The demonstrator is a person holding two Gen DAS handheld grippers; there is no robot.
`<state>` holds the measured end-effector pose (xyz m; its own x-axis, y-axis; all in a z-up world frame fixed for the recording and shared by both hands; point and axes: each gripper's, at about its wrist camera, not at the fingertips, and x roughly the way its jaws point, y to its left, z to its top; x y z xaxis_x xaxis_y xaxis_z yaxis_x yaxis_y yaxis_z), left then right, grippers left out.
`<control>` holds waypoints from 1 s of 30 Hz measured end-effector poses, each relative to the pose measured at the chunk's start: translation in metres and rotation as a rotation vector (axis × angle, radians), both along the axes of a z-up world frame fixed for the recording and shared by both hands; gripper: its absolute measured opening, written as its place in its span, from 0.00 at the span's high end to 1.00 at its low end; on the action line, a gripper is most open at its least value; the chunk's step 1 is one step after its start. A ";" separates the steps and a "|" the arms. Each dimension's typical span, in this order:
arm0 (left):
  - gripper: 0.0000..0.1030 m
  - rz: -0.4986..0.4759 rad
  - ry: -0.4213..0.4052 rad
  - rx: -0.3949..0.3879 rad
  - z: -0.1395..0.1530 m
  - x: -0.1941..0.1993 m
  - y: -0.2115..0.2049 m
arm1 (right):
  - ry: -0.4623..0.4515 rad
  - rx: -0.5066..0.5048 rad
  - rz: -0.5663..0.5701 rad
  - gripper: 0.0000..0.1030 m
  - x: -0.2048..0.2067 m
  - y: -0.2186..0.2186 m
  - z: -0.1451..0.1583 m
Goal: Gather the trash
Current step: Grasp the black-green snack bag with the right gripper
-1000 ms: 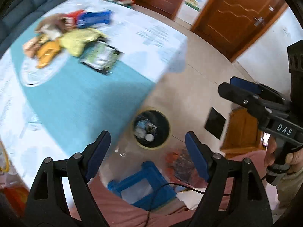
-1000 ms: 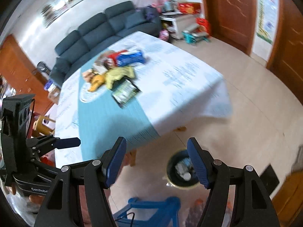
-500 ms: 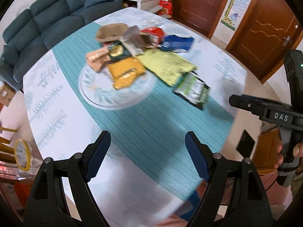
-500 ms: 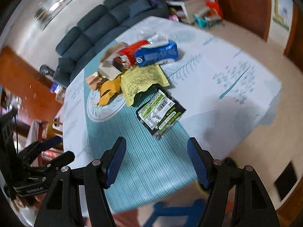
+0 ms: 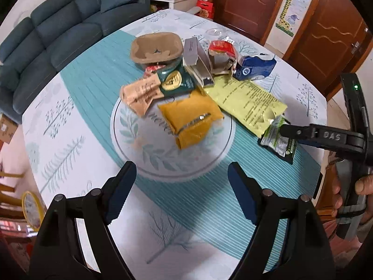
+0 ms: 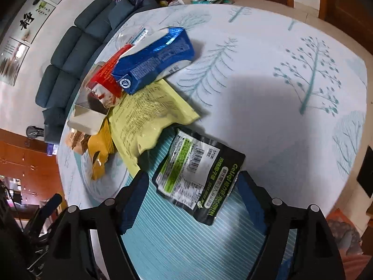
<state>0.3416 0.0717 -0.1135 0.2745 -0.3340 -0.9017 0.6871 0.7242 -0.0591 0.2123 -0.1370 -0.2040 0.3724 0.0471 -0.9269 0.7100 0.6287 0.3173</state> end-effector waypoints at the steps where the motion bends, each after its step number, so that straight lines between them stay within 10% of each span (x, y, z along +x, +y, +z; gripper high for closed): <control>1: 0.24 -0.012 -0.009 0.001 0.000 0.003 -0.002 | 0.008 -0.027 0.010 0.21 0.005 0.003 0.001; 10: 0.24 -0.103 -0.042 0.039 -0.011 0.028 -0.035 | 0.121 -0.357 0.284 0.25 0.036 0.051 -0.014; 13: 0.24 -0.137 -0.054 0.062 -0.018 0.035 -0.049 | 0.108 -0.383 0.298 0.47 0.033 0.050 -0.014; 18: 0.24 -0.205 -0.065 0.096 -0.027 0.044 -0.071 | 0.059 -0.339 0.302 0.76 0.024 0.032 -0.014; 27: 0.24 -0.289 -0.013 0.170 -0.053 0.054 -0.102 | -0.035 -0.224 0.287 0.83 -0.001 0.004 -0.008; 30: 0.48 -0.285 0.019 0.178 -0.063 0.054 -0.105 | -0.055 -0.187 0.274 0.84 -0.008 0.008 -0.004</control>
